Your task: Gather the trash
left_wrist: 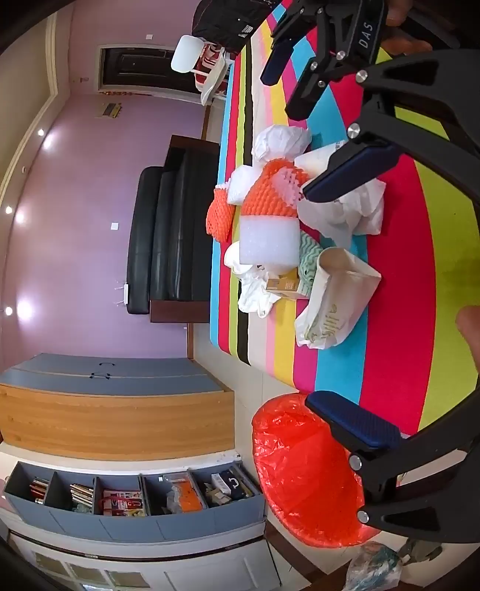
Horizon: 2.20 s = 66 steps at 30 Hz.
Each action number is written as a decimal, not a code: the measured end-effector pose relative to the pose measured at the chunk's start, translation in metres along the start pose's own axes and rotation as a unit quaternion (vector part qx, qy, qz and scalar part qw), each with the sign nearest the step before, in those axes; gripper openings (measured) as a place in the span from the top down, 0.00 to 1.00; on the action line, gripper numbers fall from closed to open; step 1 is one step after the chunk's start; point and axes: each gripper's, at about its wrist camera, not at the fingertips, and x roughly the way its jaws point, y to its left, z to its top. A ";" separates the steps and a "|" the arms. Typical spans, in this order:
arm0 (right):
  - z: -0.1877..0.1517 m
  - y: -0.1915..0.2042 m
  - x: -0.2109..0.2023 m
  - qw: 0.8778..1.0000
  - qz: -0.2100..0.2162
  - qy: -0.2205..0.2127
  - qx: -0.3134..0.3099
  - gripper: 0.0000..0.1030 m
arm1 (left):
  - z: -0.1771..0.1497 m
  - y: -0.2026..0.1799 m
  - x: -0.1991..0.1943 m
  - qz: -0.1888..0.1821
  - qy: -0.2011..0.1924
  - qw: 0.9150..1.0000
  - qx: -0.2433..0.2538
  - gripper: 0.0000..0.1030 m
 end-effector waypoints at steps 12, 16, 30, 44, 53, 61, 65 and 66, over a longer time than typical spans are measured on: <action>0.000 0.001 0.001 1.000 -0.002 -0.002 -0.003 0.18 | 0.001 0.000 -0.002 -0.013 -0.005 1.000 -0.006 0.04; 0.000 0.000 0.001 1.000 -0.002 -0.001 -0.003 0.18 | 0.000 -0.001 -0.001 -0.011 -0.003 1.000 -0.004 0.04; 0.000 0.001 0.001 1.000 -0.001 -0.001 -0.003 0.18 | 0.000 0.000 -0.001 -0.005 0.000 1.000 -0.004 0.04; -0.001 0.001 0.001 1.000 -0.001 0.000 -0.004 0.18 | 0.001 0.001 -0.001 -0.004 0.002 1.000 -0.003 0.04; -0.001 0.001 0.001 1.000 -0.001 0.000 -0.003 0.18 | 0.002 0.001 -0.002 -0.003 0.003 1.000 -0.004 0.04; -0.002 0.001 0.001 1.000 -0.001 0.000 -0.003 0.18 | 0.002 0.002 -0.001 -0.002 0.004 1.000 -0.004 0.04; -0.002 0.001 0.001 1.000 -0.001 0.001 -0.003 0.18 | 0.002 0.001 -0.001 -0.002 0.003 1.000 -0.003 0.04; -0.002 0.001 0.001 1.000 -0.002 0.001 -0.003 0.18 | 0.002 0.001 -0.001 -0.002 0.003 1.000 -0.003 0.04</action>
